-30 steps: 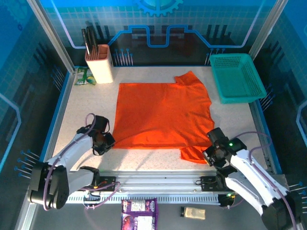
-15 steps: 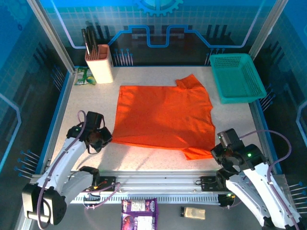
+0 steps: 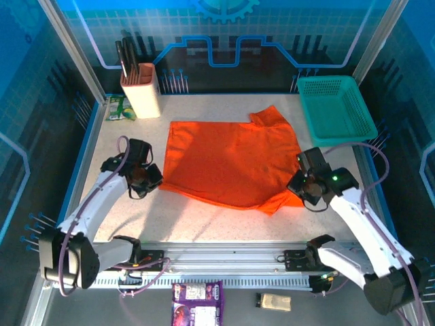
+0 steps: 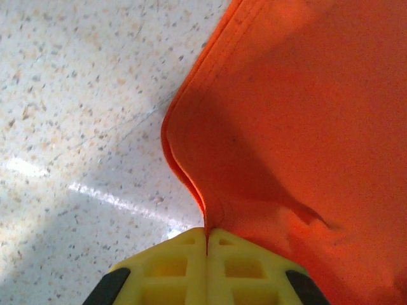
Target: Fold the inside-out t-shirt
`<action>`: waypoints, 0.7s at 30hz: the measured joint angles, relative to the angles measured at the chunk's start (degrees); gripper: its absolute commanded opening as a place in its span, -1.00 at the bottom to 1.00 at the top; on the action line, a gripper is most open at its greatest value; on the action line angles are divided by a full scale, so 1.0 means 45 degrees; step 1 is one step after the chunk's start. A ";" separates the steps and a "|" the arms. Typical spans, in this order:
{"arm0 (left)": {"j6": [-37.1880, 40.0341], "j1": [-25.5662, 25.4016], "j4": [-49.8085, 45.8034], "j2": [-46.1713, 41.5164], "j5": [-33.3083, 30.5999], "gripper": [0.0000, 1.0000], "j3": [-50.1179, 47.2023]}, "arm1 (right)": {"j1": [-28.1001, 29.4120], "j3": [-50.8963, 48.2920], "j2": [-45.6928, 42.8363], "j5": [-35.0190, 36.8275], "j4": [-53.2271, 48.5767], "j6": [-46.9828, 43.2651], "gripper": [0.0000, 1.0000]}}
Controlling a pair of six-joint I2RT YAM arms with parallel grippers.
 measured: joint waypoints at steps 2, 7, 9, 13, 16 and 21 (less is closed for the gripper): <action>0.0306 0.0063 0.0253 0.0597 -0.0019 -1.00 0.0350 | -0.0316 0.0350 0.0743 -0.0044 0.0476 -0.0622 -1.00; 0.1035 0.0209 0.0719 0.1904 -0.0131 -1.00 0.1005 | -0.1049 0.0865 0.2084 -0.0228 0.1554 -0.1778 -1.00; 0.1229 0.0316 0.0894 0.2385 -0.0136 -1.00 0.1205 | -0.1331 0.1005 0.2535 -0.0379 0.1914 -0.2127 -1.00; 0.1564 0.0461 0.1195 0.3230 -0.0194 -1.00 0.1520 | -0.1753 0.1399 0.3434 -0.0641 0.2463 -0.2671 -1.00; 0.1773 0.0495 0.1418 0.3900 -0.0282 -1.00 0.1802 | -0.1923 0.1690 0.4036 -0.0729 0.2798 -0.2939 -1.00; 0.1904 0.0607 0.1749 0.4867 -0.0384 -1.00 0.2205 | -0.2123 0.2040 0.4872 -0.0874 0.3162 -0.3254 -1.00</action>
